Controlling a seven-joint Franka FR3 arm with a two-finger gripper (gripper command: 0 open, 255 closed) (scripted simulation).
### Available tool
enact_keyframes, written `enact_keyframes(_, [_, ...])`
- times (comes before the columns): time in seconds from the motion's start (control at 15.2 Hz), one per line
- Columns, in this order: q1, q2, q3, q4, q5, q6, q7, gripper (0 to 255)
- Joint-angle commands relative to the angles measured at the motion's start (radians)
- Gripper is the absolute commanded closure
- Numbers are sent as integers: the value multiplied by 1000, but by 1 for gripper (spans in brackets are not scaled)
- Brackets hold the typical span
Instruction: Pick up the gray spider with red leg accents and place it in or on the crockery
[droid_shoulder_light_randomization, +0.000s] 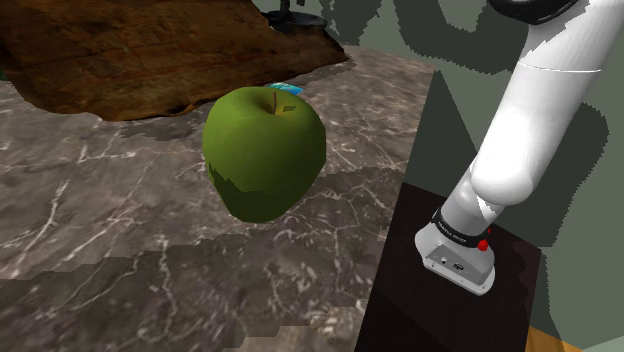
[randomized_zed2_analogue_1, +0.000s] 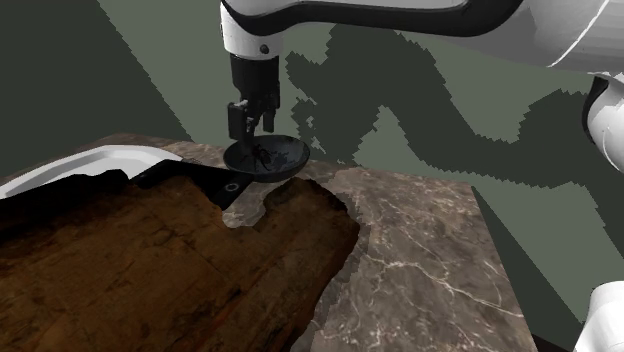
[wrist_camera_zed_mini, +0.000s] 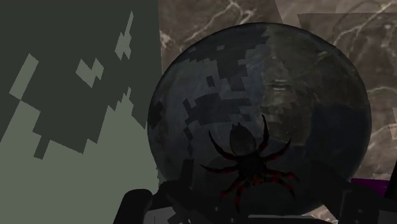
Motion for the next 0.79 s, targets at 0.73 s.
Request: enact_keyframes(0.73, [11, 51, 4, 207, -7, -157, -1, 0])
